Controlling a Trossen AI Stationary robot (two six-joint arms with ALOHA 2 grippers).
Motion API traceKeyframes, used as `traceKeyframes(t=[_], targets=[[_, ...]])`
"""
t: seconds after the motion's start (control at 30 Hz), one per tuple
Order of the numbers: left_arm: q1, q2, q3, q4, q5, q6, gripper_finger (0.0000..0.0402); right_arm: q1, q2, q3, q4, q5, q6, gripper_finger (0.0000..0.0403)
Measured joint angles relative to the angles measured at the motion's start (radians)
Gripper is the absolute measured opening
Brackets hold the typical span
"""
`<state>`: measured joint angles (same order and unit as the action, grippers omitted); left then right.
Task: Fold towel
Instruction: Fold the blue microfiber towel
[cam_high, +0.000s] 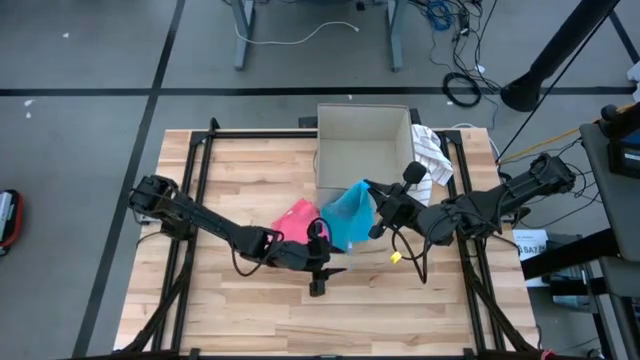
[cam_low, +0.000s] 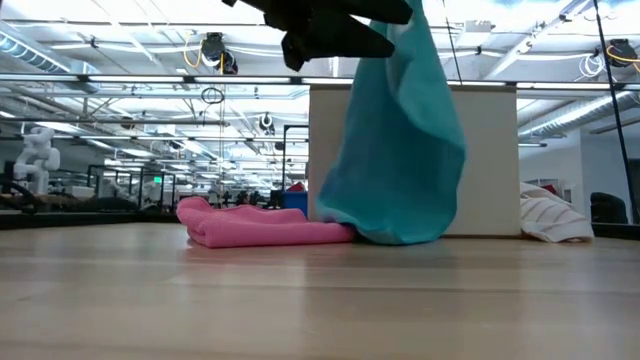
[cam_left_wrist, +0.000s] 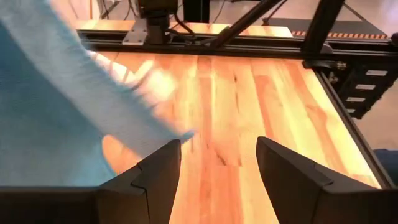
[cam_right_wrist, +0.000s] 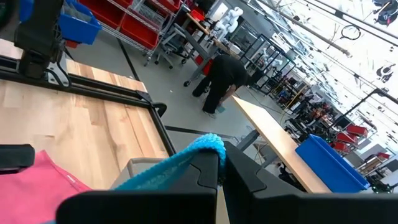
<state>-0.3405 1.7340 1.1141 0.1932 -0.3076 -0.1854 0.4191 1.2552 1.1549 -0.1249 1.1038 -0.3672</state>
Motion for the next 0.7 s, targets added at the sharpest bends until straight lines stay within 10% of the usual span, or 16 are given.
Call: traceKeyframes(t=[0.33,0.7], targets=[[-0.035,0.000,0.000,-0.067,-0.417,0.004,0.0217,0.000,0.000,0.000,0.000,-0.005,0.015,0.0000],[-0.010,0.008,0.000,-0.067,-0.506,-0.020,0.0217,0.000,0.000,0.000,0.000,-0.006,0.015,0.0000]])
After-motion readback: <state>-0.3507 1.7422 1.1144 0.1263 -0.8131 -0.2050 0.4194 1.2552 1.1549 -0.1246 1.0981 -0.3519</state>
